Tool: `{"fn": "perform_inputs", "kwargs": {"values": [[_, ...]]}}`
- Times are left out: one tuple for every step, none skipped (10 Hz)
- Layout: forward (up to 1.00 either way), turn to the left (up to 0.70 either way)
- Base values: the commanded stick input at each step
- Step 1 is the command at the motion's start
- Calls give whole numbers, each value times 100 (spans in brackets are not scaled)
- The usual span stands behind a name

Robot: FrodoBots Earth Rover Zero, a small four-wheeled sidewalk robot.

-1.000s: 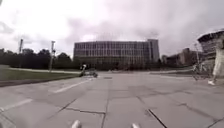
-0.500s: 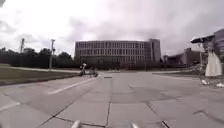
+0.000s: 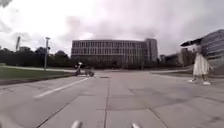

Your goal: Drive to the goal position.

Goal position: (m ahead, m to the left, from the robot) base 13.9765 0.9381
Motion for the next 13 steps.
{"fn": "perform_inputs", "kwargs": {"values": [[70, 0], [70, 0], [70, 0], [70, 0], [70, 0], [70, 0], [70, 0], [70, 0], [70, 0], [70, 0], [70, 0], [70, 0], [70, 0]]}}
